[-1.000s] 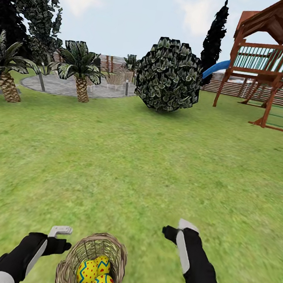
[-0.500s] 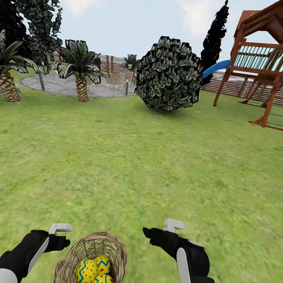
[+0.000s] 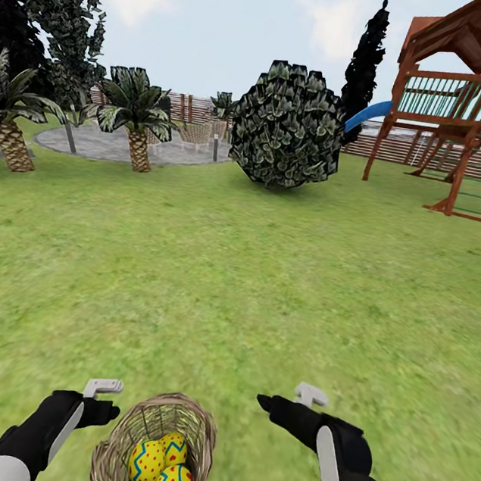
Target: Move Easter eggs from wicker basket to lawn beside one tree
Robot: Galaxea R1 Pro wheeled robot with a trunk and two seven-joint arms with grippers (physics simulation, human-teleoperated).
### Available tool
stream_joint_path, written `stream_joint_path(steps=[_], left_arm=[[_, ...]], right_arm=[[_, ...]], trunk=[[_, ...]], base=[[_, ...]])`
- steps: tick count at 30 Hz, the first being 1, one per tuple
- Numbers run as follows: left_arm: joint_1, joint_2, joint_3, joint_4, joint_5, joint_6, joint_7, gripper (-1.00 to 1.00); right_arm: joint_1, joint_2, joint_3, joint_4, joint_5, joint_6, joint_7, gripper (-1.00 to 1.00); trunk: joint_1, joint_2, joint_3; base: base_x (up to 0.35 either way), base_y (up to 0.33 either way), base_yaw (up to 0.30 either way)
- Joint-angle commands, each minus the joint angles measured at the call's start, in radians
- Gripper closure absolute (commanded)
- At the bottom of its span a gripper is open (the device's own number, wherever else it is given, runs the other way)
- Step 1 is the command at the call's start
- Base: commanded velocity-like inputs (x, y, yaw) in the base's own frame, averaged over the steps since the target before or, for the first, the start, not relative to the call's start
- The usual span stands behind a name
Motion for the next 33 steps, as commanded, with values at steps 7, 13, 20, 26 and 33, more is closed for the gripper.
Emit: stream_joint_path(steps=[7, 13, 20, 26, 33], left_arm=[[-0.001, -0.003, 0.004, -0.001, -0.01, 0.004, -0.009, -1.0], [-0.001, -0.003, 0.003, -0.002, -0.009, 0.004, -0.009, -1.0], [-0.001, 0.0, 0.004, -0.003, -0.01, 0.004, -0.011, -1.0], [-0.001, -0.002, 0.004, -0.003, -0.01, 0.003, -0.011, -1.0], [-0.001, 0.002, 0.003, -0.003, -0.01, 0.004, -0.011, -1.0]], right_arm=[[-0.001, -0.008, -0.055, 0.001, 0.005, 0.004, 0.135, -1.0], [-0.002, -0.016, -0.066, 0.041, 0.007, -0.001, 0.149, -1.0], [-0.002, -0.033, -0.095, 0.051, 0.006, -0.006, 0.151, -1.0], [-0.002, -0.051, -0.145, 0.08, 0.004, -0.038, 0.152, -1.0], [-0.002, -0.056, -0.149, 0.088, 0.003, -0.043, 0.154, -1.0]], trunk=[[0.027, -0.05, -0.023], [0.05, -0.092, -0.042], [0.077, -0.141, -0.064], [0.1, -0.183, -0.083], [0.127, -0.232, -0.105]], base=[[0.0, 0.0, 0.0], [0.0, 0.0, 0.0], [0.0, 0.0, 0.0], [0.0, 0.0, 0.0], [0.0, 0.0, 0.0]])
